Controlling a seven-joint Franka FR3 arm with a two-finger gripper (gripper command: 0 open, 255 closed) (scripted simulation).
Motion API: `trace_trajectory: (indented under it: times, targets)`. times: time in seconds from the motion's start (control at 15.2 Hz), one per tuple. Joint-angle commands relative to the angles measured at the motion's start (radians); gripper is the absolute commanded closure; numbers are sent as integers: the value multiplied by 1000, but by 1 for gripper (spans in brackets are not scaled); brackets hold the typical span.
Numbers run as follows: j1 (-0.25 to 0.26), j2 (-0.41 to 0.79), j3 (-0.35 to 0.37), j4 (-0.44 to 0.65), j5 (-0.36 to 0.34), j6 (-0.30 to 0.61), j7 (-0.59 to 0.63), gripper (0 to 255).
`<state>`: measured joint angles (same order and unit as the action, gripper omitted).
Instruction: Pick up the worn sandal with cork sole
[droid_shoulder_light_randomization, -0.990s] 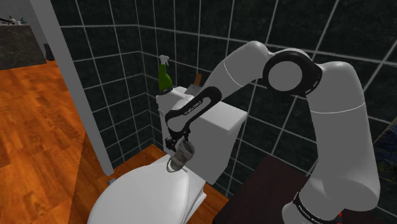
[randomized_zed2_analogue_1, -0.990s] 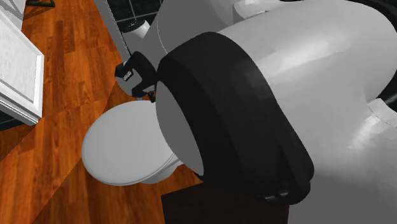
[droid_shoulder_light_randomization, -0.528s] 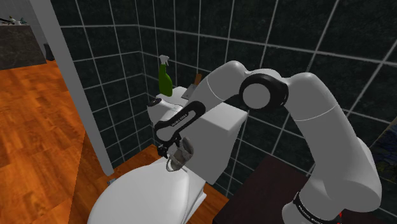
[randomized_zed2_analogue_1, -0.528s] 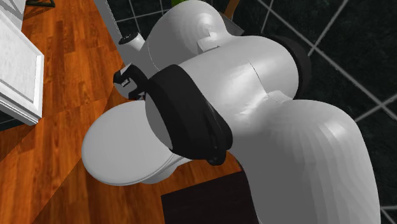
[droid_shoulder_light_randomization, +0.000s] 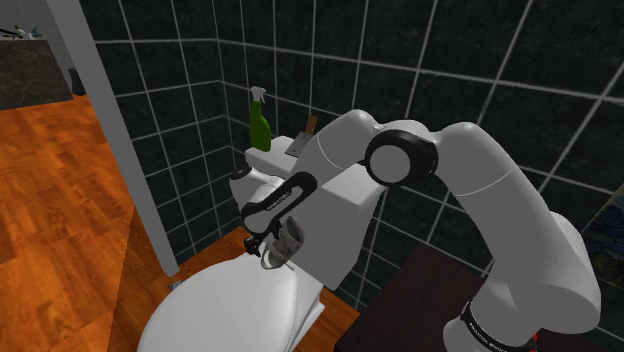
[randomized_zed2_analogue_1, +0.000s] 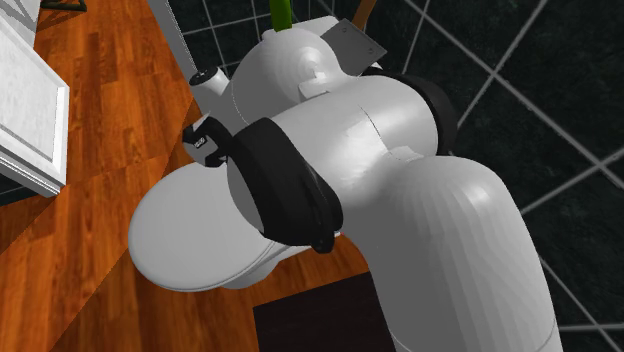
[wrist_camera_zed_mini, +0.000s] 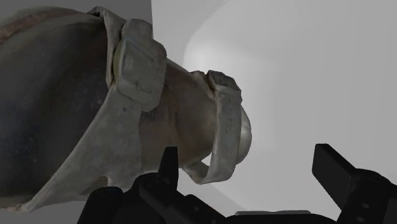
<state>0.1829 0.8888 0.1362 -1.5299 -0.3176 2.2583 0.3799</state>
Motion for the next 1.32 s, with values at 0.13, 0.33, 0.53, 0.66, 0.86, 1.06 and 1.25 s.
trace_trajectory:
  times: [0.13, 0.33, 0.53, 0.66, 0.86, 1.06, 1.25]
  targets:
    - [-11, 17, -12, -17, -4, 12, -1, 255]
    - [-12, 17, -11, -6, -2, 1, -6, 255]
    - [-8, 19, -11, -2, -2, 0, -2, 255]
    - [-8, -2, -8, -18, -1, -7, 1, 255]
    - [-11, -34, -3, -31, 4, -26, -4, 255]
    - [-14, -66, 1, -42, 9, -46, -9, 255]
    - [-17, -96, 6, -51, 14, -68, -14, 255]
